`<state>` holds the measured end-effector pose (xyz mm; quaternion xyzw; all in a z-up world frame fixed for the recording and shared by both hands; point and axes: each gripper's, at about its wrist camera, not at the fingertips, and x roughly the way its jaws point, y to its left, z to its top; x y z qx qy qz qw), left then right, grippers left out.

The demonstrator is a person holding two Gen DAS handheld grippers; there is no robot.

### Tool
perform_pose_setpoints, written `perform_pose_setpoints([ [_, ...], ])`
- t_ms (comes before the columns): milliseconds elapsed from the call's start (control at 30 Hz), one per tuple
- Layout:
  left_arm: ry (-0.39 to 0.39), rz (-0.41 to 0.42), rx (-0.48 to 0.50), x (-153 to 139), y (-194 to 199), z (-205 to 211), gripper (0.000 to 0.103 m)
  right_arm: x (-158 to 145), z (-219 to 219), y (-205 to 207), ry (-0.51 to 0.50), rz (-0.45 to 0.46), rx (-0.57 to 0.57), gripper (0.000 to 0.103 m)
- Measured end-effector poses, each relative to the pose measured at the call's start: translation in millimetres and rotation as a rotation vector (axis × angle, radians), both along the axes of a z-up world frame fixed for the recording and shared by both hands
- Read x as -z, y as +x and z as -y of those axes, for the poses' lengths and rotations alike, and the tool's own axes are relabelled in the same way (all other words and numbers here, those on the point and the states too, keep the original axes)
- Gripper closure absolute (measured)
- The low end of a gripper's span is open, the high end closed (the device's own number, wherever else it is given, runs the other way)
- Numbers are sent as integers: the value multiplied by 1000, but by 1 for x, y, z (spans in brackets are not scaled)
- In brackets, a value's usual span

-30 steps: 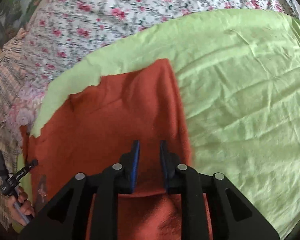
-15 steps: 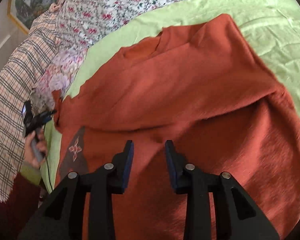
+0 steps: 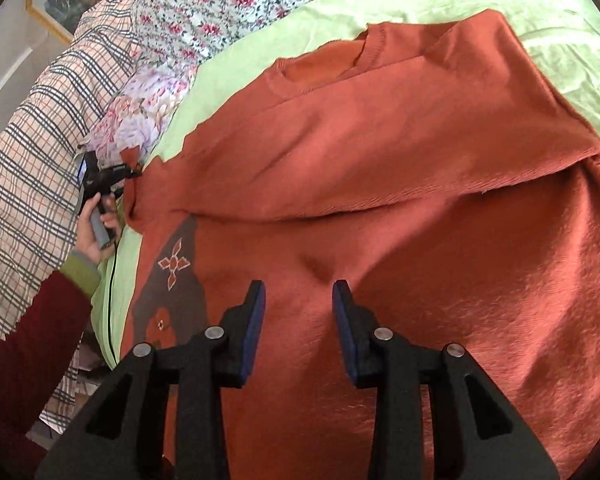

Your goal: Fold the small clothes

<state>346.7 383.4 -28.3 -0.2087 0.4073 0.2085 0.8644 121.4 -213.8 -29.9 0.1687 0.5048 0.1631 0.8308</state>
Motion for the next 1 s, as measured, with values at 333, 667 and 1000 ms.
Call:
perform_pose_setpoints([
  [333, 19, 200, 194, -57, -60, 114, 96, -4, -9, -4, 35, 24, -19, 67],
  [667, 54, 239, 507, -72, -87, 308, 96, -13, 13, -21, 53, 53, 42, 67],
  [1000, 156, 126, 764, -23, -75, 464, 95, -18, 59, -37, 57, 61, 165, 67],
])
